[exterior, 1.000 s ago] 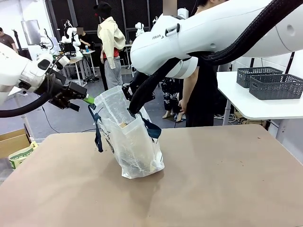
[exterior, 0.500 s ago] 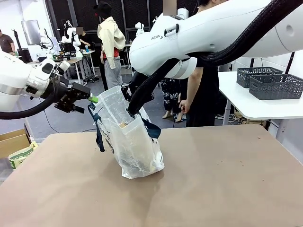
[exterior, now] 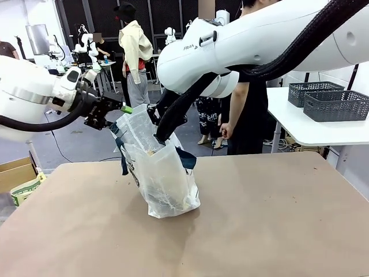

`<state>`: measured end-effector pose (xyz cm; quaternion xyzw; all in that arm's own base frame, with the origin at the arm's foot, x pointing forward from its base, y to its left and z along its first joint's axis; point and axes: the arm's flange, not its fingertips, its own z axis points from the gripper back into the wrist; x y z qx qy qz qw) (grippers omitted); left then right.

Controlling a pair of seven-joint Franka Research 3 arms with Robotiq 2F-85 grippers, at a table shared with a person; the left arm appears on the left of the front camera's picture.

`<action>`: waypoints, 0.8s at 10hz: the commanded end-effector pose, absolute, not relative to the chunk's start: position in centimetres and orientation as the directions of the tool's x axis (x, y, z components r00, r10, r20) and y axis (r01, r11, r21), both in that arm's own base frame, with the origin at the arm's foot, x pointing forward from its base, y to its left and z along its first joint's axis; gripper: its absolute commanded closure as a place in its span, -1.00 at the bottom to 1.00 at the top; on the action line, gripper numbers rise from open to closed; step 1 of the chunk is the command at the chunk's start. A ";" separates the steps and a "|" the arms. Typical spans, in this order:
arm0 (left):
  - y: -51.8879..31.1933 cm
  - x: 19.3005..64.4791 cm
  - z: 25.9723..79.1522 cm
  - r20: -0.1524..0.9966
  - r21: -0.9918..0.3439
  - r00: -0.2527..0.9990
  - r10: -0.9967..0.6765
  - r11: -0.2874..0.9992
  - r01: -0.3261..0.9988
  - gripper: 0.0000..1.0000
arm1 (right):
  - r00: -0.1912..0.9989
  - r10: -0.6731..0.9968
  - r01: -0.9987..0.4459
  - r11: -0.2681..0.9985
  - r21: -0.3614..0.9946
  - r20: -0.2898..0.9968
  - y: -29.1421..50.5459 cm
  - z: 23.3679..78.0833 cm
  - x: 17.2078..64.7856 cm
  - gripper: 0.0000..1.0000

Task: Transfer purchased items from the store into the shopping bag.
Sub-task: Move the Reusable shopping bag to the right side of the table.

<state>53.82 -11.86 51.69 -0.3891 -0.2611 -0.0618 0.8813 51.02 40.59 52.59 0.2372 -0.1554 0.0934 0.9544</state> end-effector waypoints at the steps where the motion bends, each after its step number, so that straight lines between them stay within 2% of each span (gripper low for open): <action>1: -13.1 55.8 51.8 0.496 -0.694 0.862 0.105 0.645 0.321 -1.00 | 0.906 0.181 -0.349 0.830 0.436 0.383 41.2 52.6 51.4 1.00; 4: -15.4 57.2 51.2 0.471 -0.716 0.877 0.092 0.620 0.319 -1.00 | 0.872 0.224 -0.417 0.807 0.419 0.436 42.3 52.9 51.3 1.00; 8: -16.5 56.9 51.9 0.447 -0.718 0.877 0.178 0.655 0.233 -1.00 | 0.868 0.232 -0.417 0.820 0.391 0.439 42.6 53.2 51.4 1.00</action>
